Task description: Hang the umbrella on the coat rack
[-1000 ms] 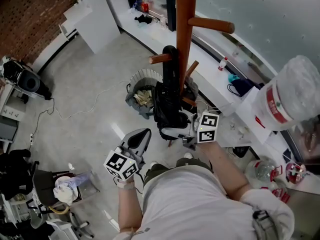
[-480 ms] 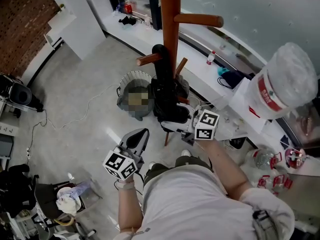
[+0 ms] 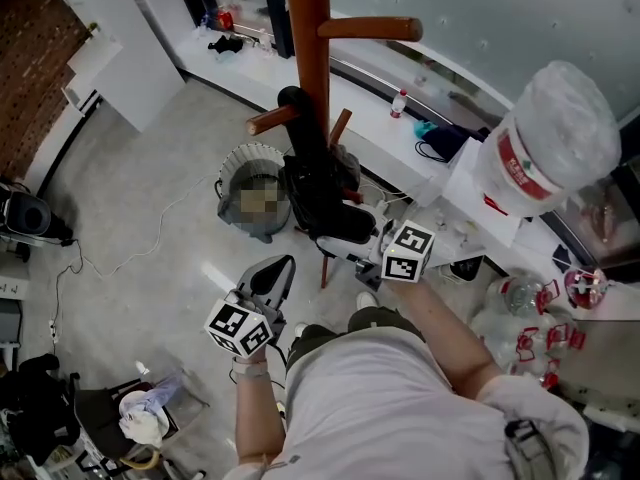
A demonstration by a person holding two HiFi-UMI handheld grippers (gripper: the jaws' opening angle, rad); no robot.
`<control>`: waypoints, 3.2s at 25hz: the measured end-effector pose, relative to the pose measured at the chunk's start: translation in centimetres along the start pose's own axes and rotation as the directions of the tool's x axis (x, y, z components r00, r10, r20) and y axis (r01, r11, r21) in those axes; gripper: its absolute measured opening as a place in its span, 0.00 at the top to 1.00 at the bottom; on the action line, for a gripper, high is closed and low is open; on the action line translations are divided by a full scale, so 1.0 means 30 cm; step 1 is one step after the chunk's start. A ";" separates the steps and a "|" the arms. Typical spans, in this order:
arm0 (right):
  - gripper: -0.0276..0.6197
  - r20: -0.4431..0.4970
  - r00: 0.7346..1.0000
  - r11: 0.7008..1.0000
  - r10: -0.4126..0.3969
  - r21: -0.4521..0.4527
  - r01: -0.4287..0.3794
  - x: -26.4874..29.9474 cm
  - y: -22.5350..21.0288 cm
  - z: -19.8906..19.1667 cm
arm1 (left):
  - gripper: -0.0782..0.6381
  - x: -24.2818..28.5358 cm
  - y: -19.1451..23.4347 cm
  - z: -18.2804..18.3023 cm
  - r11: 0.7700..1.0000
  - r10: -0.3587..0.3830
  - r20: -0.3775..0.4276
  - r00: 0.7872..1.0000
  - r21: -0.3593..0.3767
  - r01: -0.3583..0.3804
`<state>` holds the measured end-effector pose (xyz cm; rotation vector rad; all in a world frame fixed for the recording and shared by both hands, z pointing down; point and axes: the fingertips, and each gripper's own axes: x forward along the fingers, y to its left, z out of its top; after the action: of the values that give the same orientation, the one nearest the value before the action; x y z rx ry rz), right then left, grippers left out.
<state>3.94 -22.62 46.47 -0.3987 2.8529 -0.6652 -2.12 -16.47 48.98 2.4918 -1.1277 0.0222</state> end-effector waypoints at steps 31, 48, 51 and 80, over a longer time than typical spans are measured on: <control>0.47 -0.041 0.979 0.975 -0.201 0.089 0.204 -0.261 0.006 -0.171 | 0.89 0.035 -0.045 -0.092 0.998 -0.047 -0.040 0.998 -0.034 0.046; 0.66 -0.164 0.974 0.987 0.159 0.005 -0.160 0.135 0.263 -0.186 | 0.89 -0.309 0.071 -0.051 0.955 0.297 0.106 0.949 -0.044 -0.293; 0.66 -0.198 0.958 0.977 0.207 -0.001 -0.211 0.207 0.298 -0.196 | 0.89 -0.394 0.091 -0.031 0.928 0.372 0.140 0.917 -0.059 -0.368; 0.79 -0.373 0.804 0.809 0.464 -0.192 -0.556 0.519 0.730 -0.219 | 0.89 -0.977 0.044 0.052 0.659 0.736 0.293 0.611 -0.103 -0.745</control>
<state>-17.11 -5.71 40.48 0.4979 3.1399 -0.2046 -23.06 3.19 42.82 1.8845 -2.2498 -0.1284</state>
